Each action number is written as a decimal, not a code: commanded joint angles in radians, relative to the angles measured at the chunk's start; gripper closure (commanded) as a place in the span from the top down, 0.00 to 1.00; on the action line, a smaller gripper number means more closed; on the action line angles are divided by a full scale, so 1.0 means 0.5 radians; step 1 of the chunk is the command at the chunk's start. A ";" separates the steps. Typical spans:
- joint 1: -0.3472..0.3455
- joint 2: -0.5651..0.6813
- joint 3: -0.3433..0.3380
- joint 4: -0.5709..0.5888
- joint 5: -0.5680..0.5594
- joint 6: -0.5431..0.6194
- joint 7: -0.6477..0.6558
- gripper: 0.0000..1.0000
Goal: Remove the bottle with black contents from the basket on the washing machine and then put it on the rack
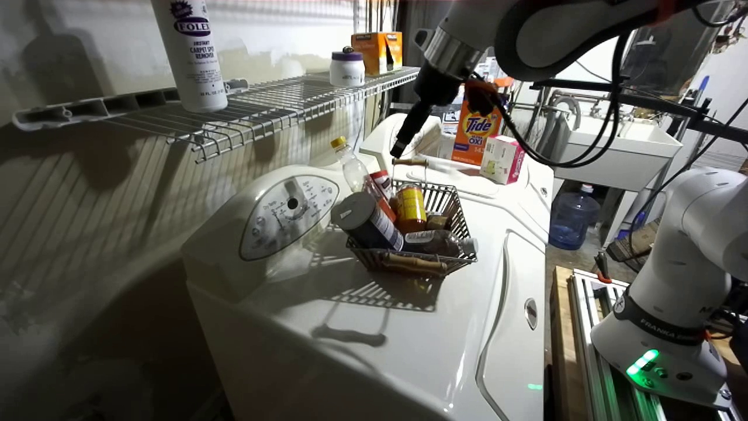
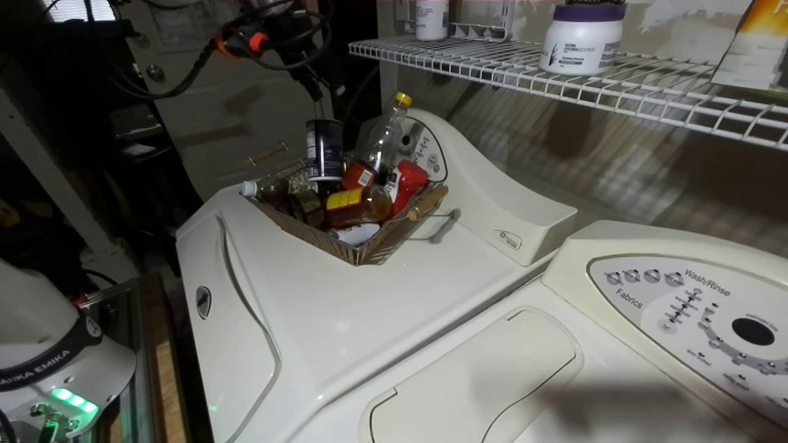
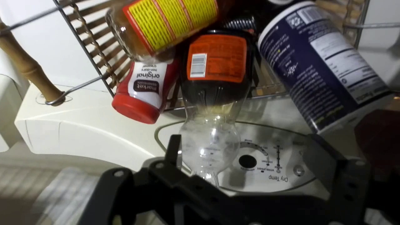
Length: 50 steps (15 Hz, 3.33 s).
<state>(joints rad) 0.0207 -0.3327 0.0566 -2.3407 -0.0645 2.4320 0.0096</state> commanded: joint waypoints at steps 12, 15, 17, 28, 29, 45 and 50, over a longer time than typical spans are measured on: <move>0.003 0.700 -0.037 0.504 0.137 0.343 0.031 1.00; 0.000 0.731 -0.043 0.524 0.123 0.344 0.037 0.71; -0.003 0.736 -0.049 0.528 0.125 0.351 0.034 0.61; -0.010 0.731 -0.075 0.518 0.121 0.351 0.040 0.41; -0.011 0.730 -0.077 0.517 0.112 0.351 0.049 0.43; 0.031 0.851 -0.089 0.534 -0.182 0.475 0.306 0.68; 0.039 0.743 -0.093 0.501 -0.341 0.483 0.422 0.32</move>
<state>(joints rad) 0.0261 0.0667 0.0164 -2.0859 -0.1802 2.6655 0.1662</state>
